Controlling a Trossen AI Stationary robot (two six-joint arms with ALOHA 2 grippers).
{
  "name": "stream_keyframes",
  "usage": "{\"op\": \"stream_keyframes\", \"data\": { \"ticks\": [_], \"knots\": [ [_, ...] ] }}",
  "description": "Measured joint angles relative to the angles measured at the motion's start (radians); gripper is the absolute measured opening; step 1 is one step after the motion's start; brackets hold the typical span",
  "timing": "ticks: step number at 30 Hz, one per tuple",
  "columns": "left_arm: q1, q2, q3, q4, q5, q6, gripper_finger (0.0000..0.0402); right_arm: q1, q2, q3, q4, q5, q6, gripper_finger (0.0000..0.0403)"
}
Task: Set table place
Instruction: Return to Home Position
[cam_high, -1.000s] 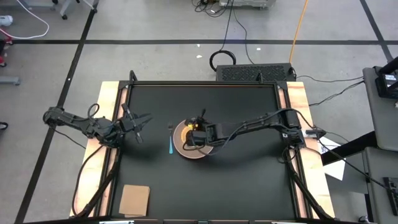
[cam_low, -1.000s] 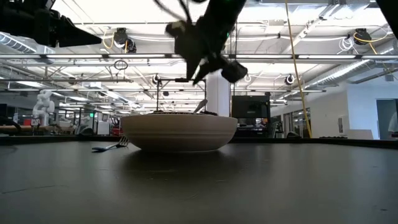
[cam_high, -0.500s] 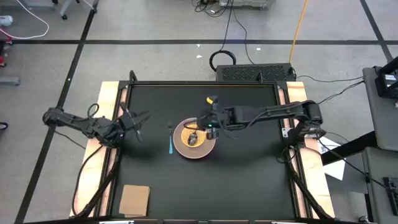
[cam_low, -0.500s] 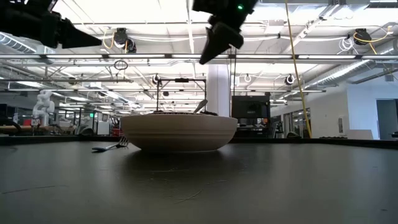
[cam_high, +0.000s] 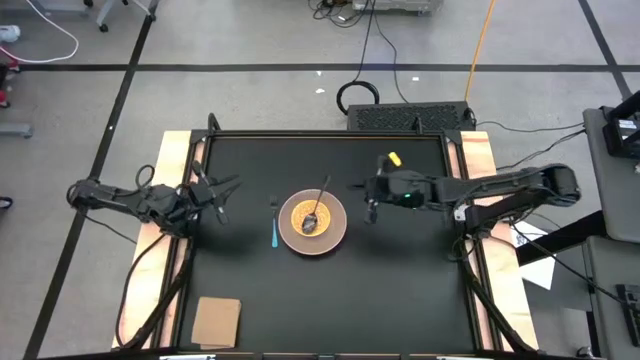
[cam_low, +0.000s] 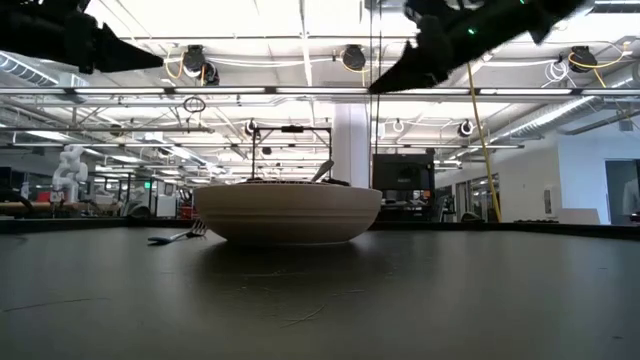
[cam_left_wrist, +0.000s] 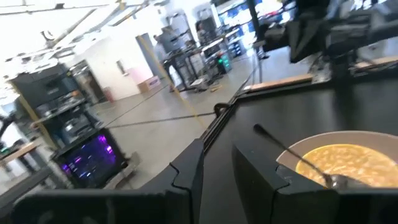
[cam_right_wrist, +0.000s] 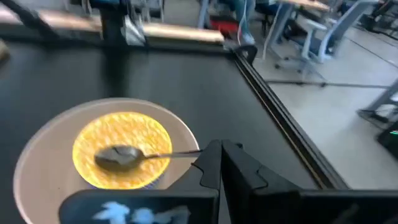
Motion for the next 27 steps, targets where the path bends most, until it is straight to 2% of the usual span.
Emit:
{"op": "stream_keyframes", "data": {
  "ticks": [7,14,18,21,27],
  "knots": [
    [0.036,-0.085,0.0,-0.047,0.182,0.017,0.009,-0.099,-0.151,-0.238,0.163,-0.147,0.061,0.0],
    [0.111,-0.13,0.0,-0.084,0.294,-0.036,0.009,-0.269,-0.226,-0.457,0.552,-0.369,0.276,0.0],
    [0.167,-0.117,0.0,-0.123,0.37,-0.107,0.009,-0.339,-0.238,-0.536,0.682,-0.392,0.344,0.0],
    [0.193,-0.106,0.0,-0.133,0.438,-0.143,0.009,-0.354,-0.248,-0.579,0.736,-0.452,0.343,0.0],
    [0.213,-0.104,0.0,-0.158,0.41,-0.169,0.009,-0.345,-0.284,-0.672,0.908,-0.456,0.324,0.0]
  ]
}}
